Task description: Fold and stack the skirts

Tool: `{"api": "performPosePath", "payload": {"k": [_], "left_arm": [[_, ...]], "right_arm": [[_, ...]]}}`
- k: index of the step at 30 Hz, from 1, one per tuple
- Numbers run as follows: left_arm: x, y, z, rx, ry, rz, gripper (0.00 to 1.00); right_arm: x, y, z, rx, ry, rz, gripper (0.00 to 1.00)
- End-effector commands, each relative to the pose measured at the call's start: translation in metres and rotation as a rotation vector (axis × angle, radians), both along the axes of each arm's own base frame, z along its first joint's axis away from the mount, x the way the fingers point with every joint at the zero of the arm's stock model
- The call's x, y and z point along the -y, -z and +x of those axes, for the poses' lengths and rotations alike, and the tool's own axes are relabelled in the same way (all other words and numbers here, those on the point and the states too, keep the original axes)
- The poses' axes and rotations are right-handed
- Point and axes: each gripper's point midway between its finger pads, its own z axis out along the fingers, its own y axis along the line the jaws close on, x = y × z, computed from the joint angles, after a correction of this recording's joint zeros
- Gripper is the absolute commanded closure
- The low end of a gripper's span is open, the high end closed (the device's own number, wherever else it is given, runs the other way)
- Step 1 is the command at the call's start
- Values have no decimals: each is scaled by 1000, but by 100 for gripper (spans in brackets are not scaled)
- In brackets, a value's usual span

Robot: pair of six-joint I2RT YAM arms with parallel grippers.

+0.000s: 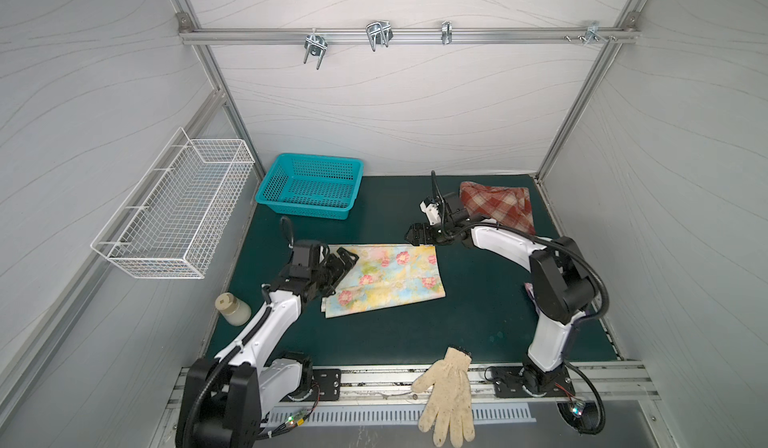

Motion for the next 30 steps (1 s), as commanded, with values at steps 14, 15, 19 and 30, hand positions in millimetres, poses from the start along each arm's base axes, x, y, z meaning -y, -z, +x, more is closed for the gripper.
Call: {"api": "performPosePath", "payload": {"k": [14, 15, 19, 30], "left_arm": [[-15, 52, 110, -43, -7, 23, 3], [-19, 56, 111, -51, -16, 24, 3], [-23, 57, 109, -65, -24, 19, 3], [-20, 22, 104, -21, -11, 14, 3]], "right_arm": [[54, 37, -64, -63, 33, -136, 1], [56, 42, -66, -70, 41, -141, 1], [60, 56, -72, -94, 43, -153, 3], [46, 94, -90, -217, 31, -98, 15]]}}
